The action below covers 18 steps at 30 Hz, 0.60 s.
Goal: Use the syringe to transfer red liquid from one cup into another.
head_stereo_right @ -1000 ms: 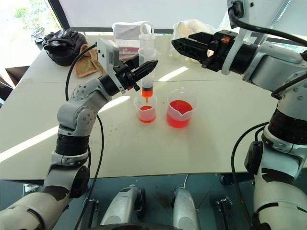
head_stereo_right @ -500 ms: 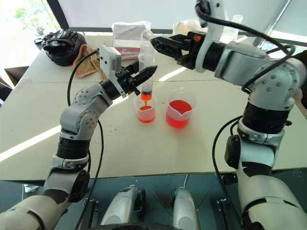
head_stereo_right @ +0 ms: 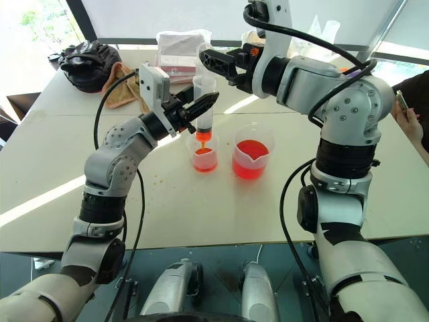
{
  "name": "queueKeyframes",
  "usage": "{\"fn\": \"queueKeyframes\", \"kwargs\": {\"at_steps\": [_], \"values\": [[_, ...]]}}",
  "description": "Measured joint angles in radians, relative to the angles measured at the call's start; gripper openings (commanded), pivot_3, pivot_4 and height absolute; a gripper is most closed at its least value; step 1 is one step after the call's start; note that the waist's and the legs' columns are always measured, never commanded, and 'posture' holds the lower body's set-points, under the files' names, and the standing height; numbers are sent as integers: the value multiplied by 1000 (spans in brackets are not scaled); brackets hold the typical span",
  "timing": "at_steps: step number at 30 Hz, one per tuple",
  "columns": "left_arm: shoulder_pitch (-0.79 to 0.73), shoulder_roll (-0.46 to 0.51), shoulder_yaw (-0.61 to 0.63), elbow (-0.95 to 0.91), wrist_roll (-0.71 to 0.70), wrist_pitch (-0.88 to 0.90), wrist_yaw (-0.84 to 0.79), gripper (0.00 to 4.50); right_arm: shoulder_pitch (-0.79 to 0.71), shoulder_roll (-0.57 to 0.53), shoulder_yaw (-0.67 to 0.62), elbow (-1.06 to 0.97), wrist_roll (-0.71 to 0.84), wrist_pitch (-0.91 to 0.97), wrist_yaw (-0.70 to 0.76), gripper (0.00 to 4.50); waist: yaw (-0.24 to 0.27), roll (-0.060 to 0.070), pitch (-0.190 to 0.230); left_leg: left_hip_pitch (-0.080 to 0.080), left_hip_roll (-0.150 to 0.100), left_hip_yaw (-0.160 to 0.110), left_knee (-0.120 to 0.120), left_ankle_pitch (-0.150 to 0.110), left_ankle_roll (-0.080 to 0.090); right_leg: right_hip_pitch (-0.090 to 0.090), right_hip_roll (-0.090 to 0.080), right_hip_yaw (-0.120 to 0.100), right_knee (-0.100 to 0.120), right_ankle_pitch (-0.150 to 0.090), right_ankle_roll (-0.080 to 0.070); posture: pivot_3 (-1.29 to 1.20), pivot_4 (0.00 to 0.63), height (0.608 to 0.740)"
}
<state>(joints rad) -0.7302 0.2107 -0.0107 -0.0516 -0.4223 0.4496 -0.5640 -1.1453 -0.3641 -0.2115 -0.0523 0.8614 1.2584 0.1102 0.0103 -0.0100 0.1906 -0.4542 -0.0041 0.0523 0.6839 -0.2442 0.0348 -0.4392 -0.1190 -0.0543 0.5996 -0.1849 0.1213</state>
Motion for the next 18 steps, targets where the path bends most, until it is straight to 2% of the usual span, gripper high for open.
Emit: {"fn": "queueKeyframes", "kwargs": {"at_steps": [4, 6, 7, 10, 13, 18], "values": [[12, 1, -7, -2, 0, 0, 2, 1461, -4, 17, 8, 11, -38, -1, -9, 3699, 0, 0, 0, 0, 0, 0, 0, 0, 0, 0, 0, 0, 0, 0, 0, 0, 150, 740], [15, 2, -7, -2, 0, 0, 4, 1461, -11, 24, 13, 19, -56, -2, -9, 3192, -1, 0, 0, 0, 0, 0, 0, 0, 0, 0, 0, 0, 0, 0, 0, 0, 150, 740], [16, 3, -7, -2, 0, 0, 6, 1461, -16, 26, 21, 19, -65, -2, -8, 2868, -1, 0, 0, 0, 0, 0, 0, 0, 0, 0, 0, 0, 0, 0, 0, 0, 150, 740], [17, 4, -6, -2, 3, 1, 18, 1461, -38, 35, 55, 19, -85, -1, 0, 1321, -3, 0, 0, 0, 0, 0, 0, 0, 0, 0, 0, 0, 0, 0, 0, 0, 150, 740], [20, 5, -5, -2, 11, 3, 30, 1461, -50, 45, 78, 19, -97, -1, 15, 21, -3, 0, 0, 0, 0, 0, 0, 0, 0, 0, 0, 0, 0, 0, 0, 0, 150, 740], [22, 5, -5, -2, 14, 3, 32, 1461, -50, 47, 83, 20, -114, 2, 34, 21, -1, 0, 0, 0, 0, 0, 0, 0, 0, 0, 0, 0, 0, 0, 0, 0, 150, 740]]}}
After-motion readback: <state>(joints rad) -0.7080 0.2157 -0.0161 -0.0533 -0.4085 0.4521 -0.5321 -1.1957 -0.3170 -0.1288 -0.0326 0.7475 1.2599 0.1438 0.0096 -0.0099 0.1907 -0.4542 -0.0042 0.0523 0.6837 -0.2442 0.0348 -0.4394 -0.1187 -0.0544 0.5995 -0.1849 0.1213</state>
